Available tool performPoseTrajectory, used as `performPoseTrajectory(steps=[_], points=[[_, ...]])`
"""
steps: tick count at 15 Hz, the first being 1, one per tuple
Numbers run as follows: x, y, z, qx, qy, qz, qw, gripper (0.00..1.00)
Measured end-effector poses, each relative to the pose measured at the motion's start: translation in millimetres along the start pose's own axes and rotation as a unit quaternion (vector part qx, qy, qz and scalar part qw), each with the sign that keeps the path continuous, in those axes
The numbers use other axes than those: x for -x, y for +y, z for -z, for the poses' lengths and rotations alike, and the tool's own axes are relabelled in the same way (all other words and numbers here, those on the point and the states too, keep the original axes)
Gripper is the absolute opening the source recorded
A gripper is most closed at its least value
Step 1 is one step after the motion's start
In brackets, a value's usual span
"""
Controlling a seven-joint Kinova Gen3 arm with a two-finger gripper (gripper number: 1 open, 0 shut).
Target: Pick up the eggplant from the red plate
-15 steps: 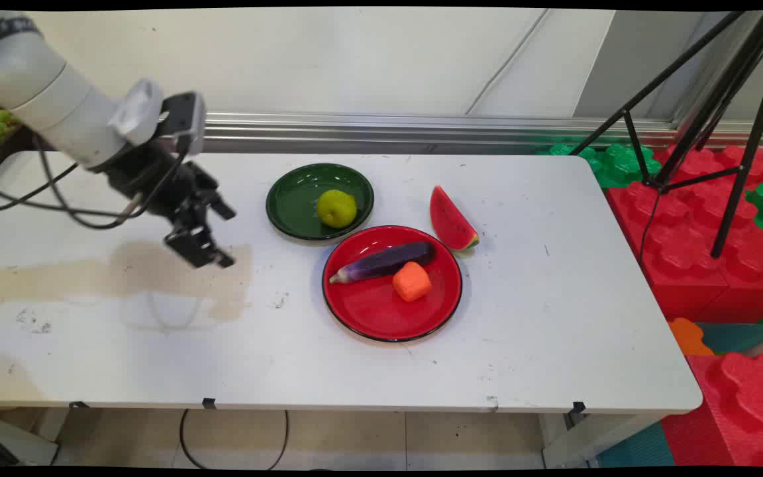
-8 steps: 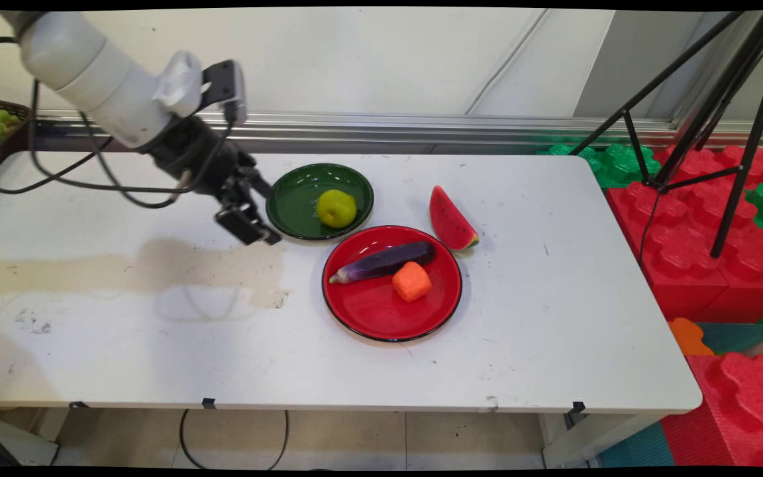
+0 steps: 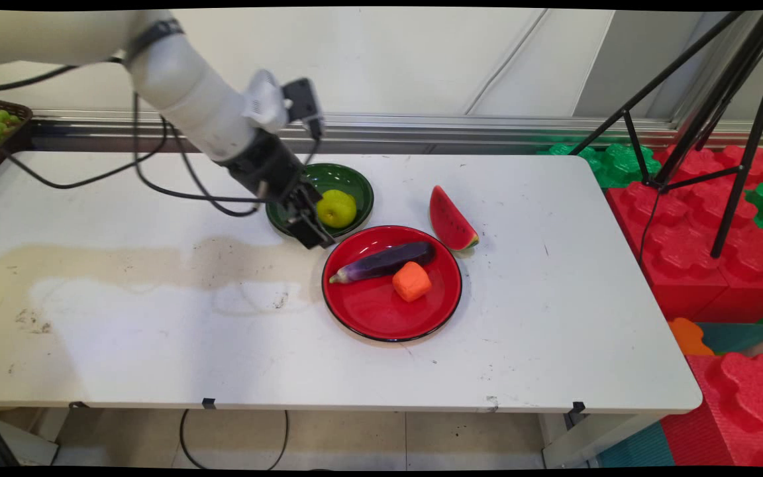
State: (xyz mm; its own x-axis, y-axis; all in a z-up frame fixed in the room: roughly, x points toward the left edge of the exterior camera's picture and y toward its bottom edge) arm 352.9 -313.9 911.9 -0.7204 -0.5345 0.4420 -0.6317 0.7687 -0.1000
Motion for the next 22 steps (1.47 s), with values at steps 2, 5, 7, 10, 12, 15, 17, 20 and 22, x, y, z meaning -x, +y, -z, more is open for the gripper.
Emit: performPoseTrajectory(steps=[2,5,7,10,12,15,17,20,22], points=[[-9,3,-17,0.0,-0.01,0.004,0.9999,1.0],[-21,5,-44,0.0,-0.025,0.006,0.9997,1.0],[-27,6,-59,-0.001,-0.032,0.005,0.9995,1.0],[-34,7,-80,0.0,-0.04,0.001,0.9992,1.0],[-37,8,-93,0.005,-0.043,-0.002,0.999,1.0],[-38,10,-107,0.011,-0.046,-0.004,0.9989,1.0],[-37,11,-116,0.014,-0.048,-0.006,0.9987,1.0],[-36,13,-126,0.015,-0.051,-0.007,0.9985,1.0],[-35,14,-129,0.015,-0.052,-0.006,0.9985,0.0]])
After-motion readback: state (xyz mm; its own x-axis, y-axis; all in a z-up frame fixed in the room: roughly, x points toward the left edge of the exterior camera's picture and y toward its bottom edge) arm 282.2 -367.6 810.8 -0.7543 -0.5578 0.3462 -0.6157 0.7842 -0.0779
